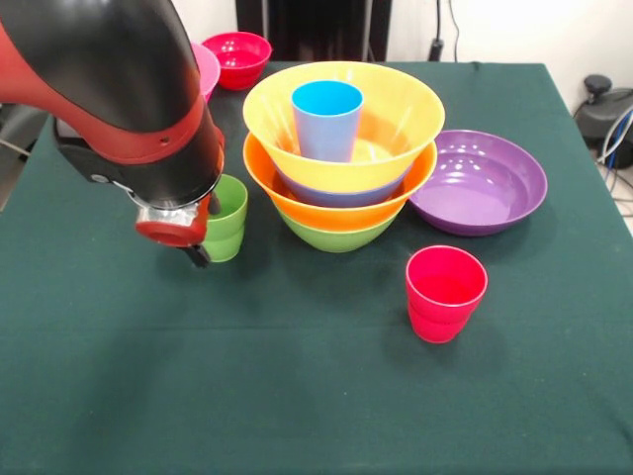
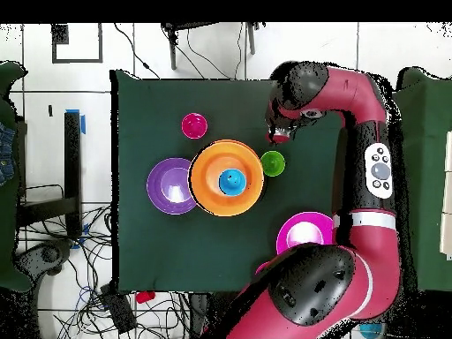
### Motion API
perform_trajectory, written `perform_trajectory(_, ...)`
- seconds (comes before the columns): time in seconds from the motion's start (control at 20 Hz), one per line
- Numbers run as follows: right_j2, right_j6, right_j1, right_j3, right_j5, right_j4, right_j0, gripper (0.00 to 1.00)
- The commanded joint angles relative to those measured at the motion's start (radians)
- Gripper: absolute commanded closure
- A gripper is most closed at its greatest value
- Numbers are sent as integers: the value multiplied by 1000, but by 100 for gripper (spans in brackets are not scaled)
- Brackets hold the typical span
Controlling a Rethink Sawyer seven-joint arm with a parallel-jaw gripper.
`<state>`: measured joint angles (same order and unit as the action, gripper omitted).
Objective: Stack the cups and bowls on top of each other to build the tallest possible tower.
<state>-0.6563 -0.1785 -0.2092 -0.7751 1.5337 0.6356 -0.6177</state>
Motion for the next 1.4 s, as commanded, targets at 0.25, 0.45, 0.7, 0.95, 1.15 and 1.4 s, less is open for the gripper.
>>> perform_trajectory(0.25,68,-7,23,-103,-116,31,9,0)
perform_trajectory(0.45,71,2,24,-106,-151,32,10,0)
perform_trajectory(0.7,74,-3,22,-107,-175,28,11,0)
perform_trajectory(0.95,82,-17,15,-121,-173,17,12,0)
perform_trajectory(1.15,95,-40,4,-127,-147,12,20,0)
perform_trajectory(1.4,104,-53,-29,-118,-96,8,38,0)
